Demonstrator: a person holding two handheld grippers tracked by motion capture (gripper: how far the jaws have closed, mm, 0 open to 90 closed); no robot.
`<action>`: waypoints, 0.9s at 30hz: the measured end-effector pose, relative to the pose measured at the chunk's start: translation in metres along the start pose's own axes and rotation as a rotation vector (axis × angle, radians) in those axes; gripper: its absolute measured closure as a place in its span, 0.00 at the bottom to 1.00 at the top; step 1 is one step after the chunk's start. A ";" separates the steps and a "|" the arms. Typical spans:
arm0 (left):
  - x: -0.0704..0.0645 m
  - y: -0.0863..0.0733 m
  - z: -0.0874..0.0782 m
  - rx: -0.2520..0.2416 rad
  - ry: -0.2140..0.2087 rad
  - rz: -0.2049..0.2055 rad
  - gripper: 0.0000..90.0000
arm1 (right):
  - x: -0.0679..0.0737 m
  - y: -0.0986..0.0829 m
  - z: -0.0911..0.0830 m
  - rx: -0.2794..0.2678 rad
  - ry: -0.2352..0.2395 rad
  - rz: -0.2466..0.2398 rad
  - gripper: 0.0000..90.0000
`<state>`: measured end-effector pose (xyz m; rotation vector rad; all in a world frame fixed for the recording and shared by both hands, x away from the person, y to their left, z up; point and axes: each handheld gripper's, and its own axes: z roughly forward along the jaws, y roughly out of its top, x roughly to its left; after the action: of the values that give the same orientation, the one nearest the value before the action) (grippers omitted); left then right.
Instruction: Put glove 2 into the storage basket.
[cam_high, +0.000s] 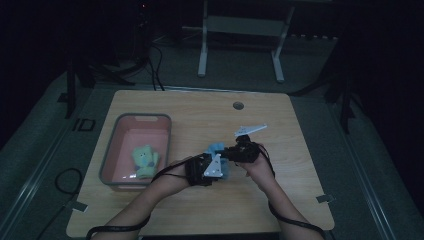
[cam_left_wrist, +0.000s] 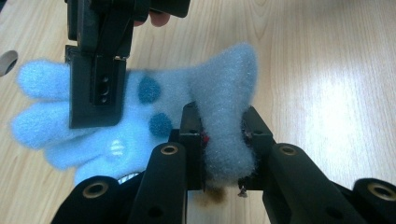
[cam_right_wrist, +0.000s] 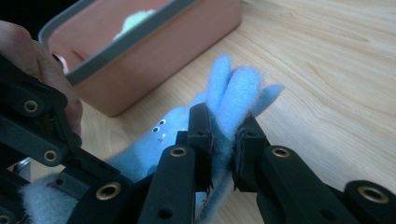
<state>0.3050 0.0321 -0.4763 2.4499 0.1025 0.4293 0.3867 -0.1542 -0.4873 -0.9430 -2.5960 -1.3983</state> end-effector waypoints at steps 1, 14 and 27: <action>0.001 -0.001 -0.002 0.003 0.001 0.001 0.85 | 0.001 0.002 0.001 -0.002 0.003 -0.002 0.89; 0.011 -0.018 -0.032 0.013 0.039 -0.032 0.85 | 0.019 0.032 0.019 -0.012 0.026 -0.036 0.89; 0.017 -0.041 -0.062 0.037 0.084 -0.065 0.85 | 0.038 0.060 0.045 -0.012 0.060 -0.075 0.89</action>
<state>0.3016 0.1036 -0.4508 2.4572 0.2263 0.5055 0.3987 -0.0764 -0.4570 -0.7998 -2.6077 -1.4368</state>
